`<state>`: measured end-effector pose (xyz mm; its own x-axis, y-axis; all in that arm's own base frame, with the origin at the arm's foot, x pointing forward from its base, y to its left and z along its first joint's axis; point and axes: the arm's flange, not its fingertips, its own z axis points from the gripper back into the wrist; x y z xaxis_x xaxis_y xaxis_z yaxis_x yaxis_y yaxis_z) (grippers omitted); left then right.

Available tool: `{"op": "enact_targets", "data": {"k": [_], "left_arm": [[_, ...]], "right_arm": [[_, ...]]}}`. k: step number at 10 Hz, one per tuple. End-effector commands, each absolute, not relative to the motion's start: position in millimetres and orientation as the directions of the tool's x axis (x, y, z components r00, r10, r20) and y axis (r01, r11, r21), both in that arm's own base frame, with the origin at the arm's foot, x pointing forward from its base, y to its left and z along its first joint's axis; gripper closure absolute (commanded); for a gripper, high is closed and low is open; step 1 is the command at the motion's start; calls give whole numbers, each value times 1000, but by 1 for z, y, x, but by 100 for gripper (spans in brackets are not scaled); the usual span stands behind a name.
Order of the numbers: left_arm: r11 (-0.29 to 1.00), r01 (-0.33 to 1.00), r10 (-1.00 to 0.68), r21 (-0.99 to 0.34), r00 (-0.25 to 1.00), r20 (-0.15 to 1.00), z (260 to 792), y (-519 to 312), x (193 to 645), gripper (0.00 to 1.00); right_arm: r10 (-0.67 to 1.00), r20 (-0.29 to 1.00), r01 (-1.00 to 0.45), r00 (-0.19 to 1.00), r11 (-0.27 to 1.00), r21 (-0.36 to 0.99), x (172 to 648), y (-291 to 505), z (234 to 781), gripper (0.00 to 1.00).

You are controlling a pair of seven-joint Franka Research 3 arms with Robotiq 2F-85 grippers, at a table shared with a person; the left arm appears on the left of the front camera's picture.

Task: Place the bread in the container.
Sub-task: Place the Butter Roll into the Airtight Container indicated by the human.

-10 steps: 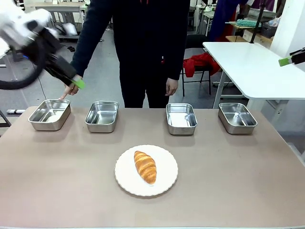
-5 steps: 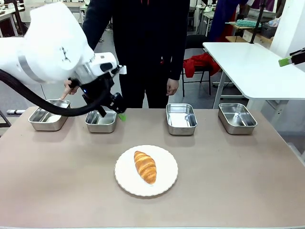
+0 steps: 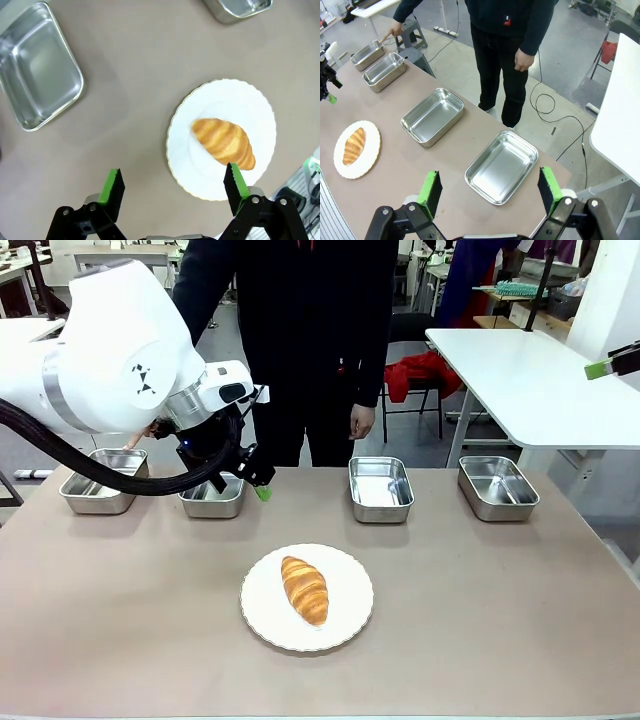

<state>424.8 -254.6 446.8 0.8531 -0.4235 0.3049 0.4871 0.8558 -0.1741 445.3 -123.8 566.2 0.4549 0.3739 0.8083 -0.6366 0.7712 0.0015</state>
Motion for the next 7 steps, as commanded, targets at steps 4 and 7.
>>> {"op": "enact_targets", "data": {"k": [4,7], "left_arm": [[899,417,-367,-135,884,289,446,-274,411,0],[959,197,-152,-203,964,216,438,-324,377,0]], "right_arm": [[364,819,-639,443,769,4,446,-123,567,0],[364,819,-639,443,769,4,446,-123,567,0]]}}
